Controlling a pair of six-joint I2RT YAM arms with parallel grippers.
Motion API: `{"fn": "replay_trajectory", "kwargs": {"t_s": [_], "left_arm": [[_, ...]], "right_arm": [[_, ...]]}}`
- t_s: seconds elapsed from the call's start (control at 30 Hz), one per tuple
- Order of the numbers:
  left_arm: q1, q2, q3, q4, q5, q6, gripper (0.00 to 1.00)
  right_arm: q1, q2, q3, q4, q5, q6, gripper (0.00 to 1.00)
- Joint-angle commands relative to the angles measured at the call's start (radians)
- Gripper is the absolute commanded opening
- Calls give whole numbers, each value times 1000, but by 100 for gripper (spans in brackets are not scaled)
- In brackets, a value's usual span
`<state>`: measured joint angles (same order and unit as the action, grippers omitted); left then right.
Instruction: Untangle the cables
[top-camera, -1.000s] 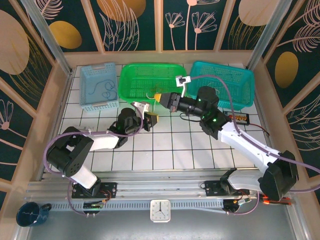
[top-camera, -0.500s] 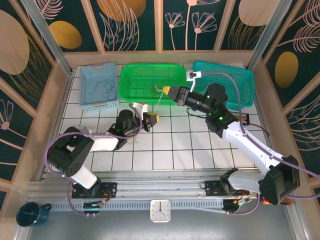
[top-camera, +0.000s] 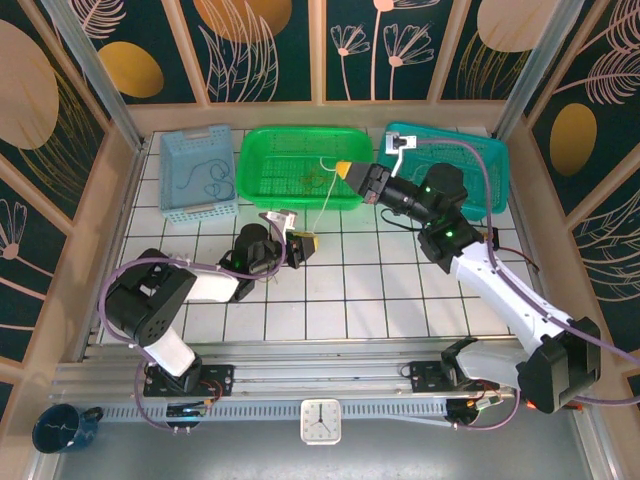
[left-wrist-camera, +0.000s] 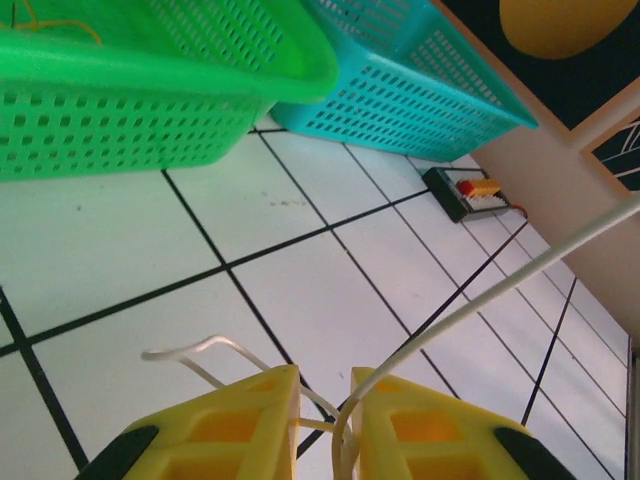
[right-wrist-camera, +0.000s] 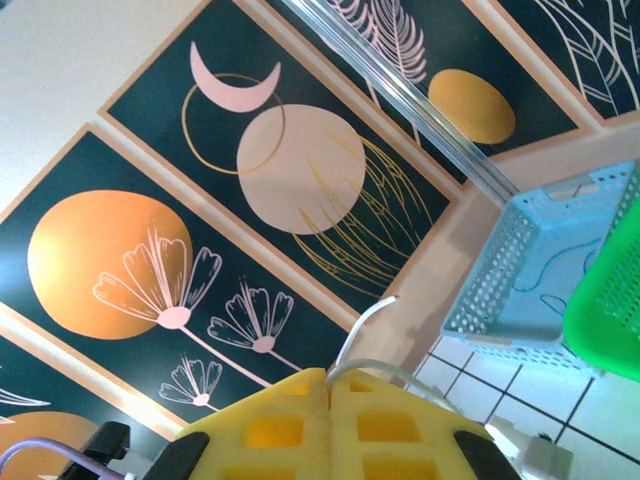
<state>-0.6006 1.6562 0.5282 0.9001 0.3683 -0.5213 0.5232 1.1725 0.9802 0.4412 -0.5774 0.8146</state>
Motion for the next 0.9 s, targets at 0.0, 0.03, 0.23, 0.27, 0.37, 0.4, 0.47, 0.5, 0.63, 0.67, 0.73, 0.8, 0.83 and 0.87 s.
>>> {"fn": "replay_trajectory", "kwargs": {"t_s": [0.0, 0.03, 0.23, 0.27, 0.37, 0.4, 0.47, 0.5, 0.63, 0.67, 0.73, 0.8, 0.83, 0.87], "left_arm": [[6, 28, -14, -24, 27, -13, 21], [7, 32, -14, -23, 30, -15, 21], [7, 51, -14, -12, 44, -28, 23], [7, 52, -15, -11, 46, -29, 23], [6, 86, -17, -3, 52, -37, 25], [7, 91, -18, 1, 53, -40, 26], [7, 95, -19, 5, 55, -45, 26], [7, 97, -19, 5, 55, -45, 26], [6, 91, -23, 5, 55, -44, 25], [7, 90, -23, 5, 54, -45, 24], [7, 84, -23, 5, 55, -49, 23], [7, 72, -23, 5, 52, -51, 24], [6, 66, -23, 5, 49, -52, 26], [6, 64, -23, 3, 46, -52, 28]], "right_arm": [[-12, -40, 33, 93, -9, 7, 0], [-15, -41, 34, 93, -9, 7, 0], [-30, -38, 42, 91, -14, 7, 0], [-32, -38, 43, 90, -15, 7, 0], [-42, -39, 46, 88, -18, 5, 0], [-47, -38, 51, 85, -19, 3, 0], [-59, -38, 56, 79, -22, -2, 0], [-66, -38, 59, 77, -24, -3, 0], [-95, -36, 67, 76, -31, -5, 0], [-102, -35, 67, 77, -33, -6, 0], [-112, -34, 70, 80, -39, -2, 0], [-120, -32, 70, 85, -45, 2, 0], [-121, -32, 70, 86, -49, 3, 0], [-122, -32, 72, 88, -53, 4, 0]]}}
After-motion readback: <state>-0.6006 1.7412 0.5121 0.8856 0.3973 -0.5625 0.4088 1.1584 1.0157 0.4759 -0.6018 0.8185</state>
